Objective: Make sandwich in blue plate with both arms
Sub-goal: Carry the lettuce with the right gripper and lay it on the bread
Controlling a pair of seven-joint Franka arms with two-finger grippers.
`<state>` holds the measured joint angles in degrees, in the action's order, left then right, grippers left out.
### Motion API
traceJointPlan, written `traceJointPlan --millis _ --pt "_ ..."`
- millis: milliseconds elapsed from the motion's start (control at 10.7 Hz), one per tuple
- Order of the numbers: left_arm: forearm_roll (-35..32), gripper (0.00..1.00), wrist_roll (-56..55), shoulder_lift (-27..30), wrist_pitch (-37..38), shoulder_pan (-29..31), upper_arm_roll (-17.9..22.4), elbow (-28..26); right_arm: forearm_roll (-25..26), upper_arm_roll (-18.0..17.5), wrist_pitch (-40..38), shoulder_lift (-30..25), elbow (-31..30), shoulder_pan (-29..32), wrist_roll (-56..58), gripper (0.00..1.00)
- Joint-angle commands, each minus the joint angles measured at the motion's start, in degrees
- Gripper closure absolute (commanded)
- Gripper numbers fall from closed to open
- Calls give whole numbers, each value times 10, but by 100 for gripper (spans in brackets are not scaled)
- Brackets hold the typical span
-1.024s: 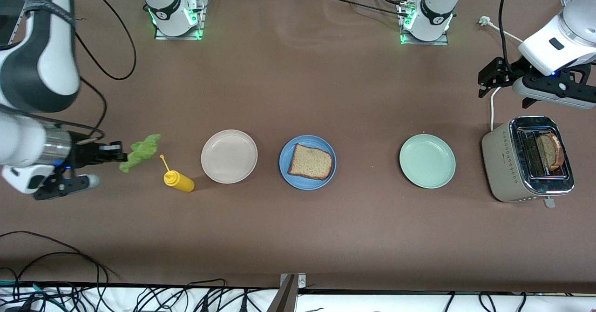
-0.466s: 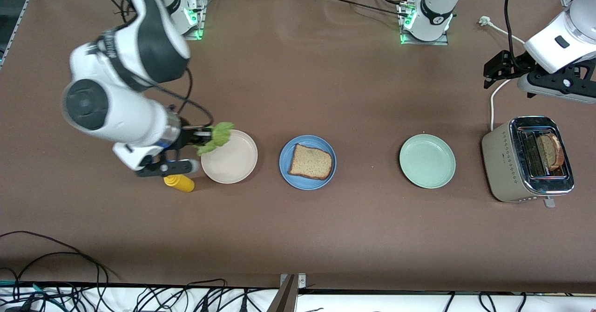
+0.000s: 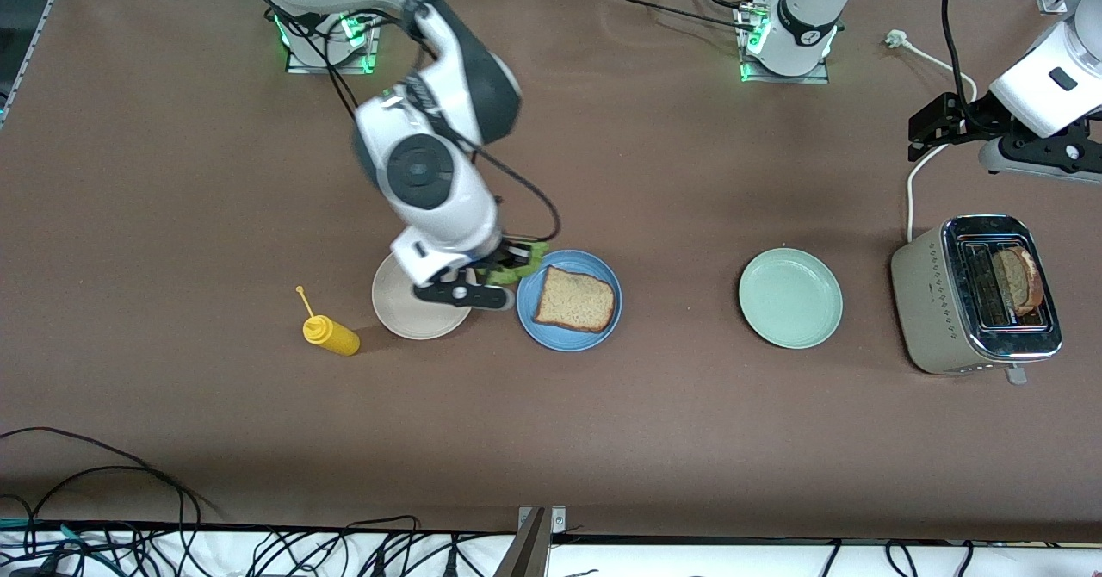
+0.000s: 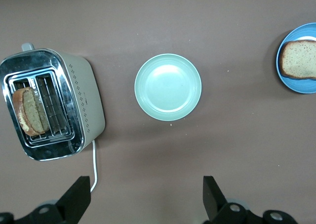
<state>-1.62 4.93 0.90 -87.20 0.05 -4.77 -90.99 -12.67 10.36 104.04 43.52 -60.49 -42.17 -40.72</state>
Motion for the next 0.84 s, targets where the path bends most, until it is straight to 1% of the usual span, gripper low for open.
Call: traceJointPlan --millis 0,279,559,652,745 --pt "-1 0 2 6 25 2 -2 6 -2 26 45 111 102 -49 -113 100" --pt "-1 0 -2 5 25 1 -3 7 -7 21 107 146 105 -56 -141 100" --pt "-1 0 -4 6 25 2 -2 8 -7 19 128 154 105 -49 -138 100" --pt "-1 0 -5 6 25 3 -2 9 -7 19 138 158 104 -45 -136 92" --pt "-1 0 -5 6 25 7 2 17 -7 19 145 162 104 -42 -134 44"
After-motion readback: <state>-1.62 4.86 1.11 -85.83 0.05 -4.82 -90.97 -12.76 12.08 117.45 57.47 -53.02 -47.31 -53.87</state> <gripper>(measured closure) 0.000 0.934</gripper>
